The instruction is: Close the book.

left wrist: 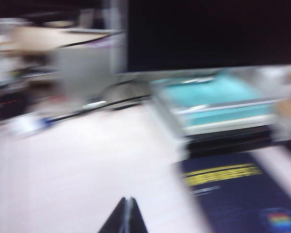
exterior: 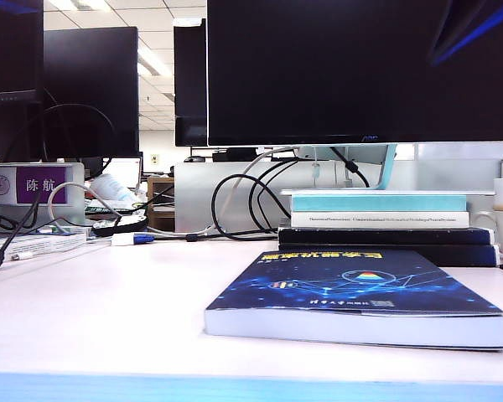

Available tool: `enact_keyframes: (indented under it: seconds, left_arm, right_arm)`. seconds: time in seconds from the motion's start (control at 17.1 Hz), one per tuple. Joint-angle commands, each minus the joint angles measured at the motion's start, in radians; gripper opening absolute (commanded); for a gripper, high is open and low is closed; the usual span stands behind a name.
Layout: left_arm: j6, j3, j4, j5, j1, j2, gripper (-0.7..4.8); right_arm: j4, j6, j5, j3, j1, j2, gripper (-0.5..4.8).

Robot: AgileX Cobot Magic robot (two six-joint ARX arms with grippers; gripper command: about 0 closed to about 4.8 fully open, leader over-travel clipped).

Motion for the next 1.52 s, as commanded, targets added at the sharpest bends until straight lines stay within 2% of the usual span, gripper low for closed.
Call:
enact_keyframes:
  seconds: [0.06, 0.12, 0.18, 0.29, 0.41, 0.47, 0.58, 0.7, 0.94, 1.05, 1.29, 1.4, 1.52]
  left_arm:
    - [0.028, 0.003, -0.128, 0.145, 0.164, -0.030, -0.05]
    - [0.029, 0.001, -0.144, 0.180, 0.230, -0.034, -0.05]
    - [0.024, 0.001, -0.145, 0.243, 0.331, -0.039, -0.05]
    - [-0.008, 0.001, -0.134, 0.226, 0.387, -0.058, -0.05]
    - [-0.019, -0.008, -0.129, 0.130, 0.357, -0.081, -0.05]
    - [-0.009, -0.040, -0.107, 0.029, 0.300, -0.119, -0.01]
    - [-0.010, -0.087, -0.088, -0.034, 0.264, -0.188, -0.02]
    - [-0.041, -0.164, -0.076, -0.033, 0.264, -0.296, -0.02]
    - [-0.109, -0.288, -0.008, -0.033, 0.264, -0.431, -0.05]
    - [-0.102, -0.337, 0.020, -0.035, 0.264, -0.483, -0.05]
    - [-0.123, -0.486, 0.211, -0.108, 0.265, -0.498, -0.05]
    - [-0.099, -0.547, 0.250, -0.098, 0.265, -0.506, -0.05]
    - [-0.096, -0.574, 0.229, -0.098, 0.265, -0.510, -0.05]
  right_arm:
    - [0.071, 0.007, 0.119, -0.008, 0.000, -0.079, -0.02]
    - [0.141, 0.009, 0.156, -0.042, 0.000, -0.131, -0.02]
    - [0.298, 0.040, 0.204, -0.132, 0.000, -0.230, -0.02]
    - [0.417, 0.061, 0.249, -0.238, 0.000, -0.325, -0.02]
    - [0.484, 0.078, 0.252, -0.358, 0.000, -0.400, -0.02]
    - [0.528, 0.087, 0.274, -0.449, 0.000, -0.451, -0.02]
    - [0.601, 0.097, 0.303, -0.529, 0.000, -0.520, -0.02]
    - [0.694, 0.108, 0.303, -0.610, 0.000, -0.637, -0.02]
    - [0.772, 0.108, 0.340, -0.726, 0.000, -0.817, -0.02]
    - [0.810, 0.108, 0.336, -0.821, 0.002, -0.926, -0.02]
    - [0.854, 0.110, 0.381, -0.981, -0.005, -1.033, -0.02]
    - [0.885, 0.089, 0.392, -1.031, -0.019, -1.033, -0.02]
    - [0.824, 0.075, 0.406, -1.046, -0.055, -1.033, -0.02]
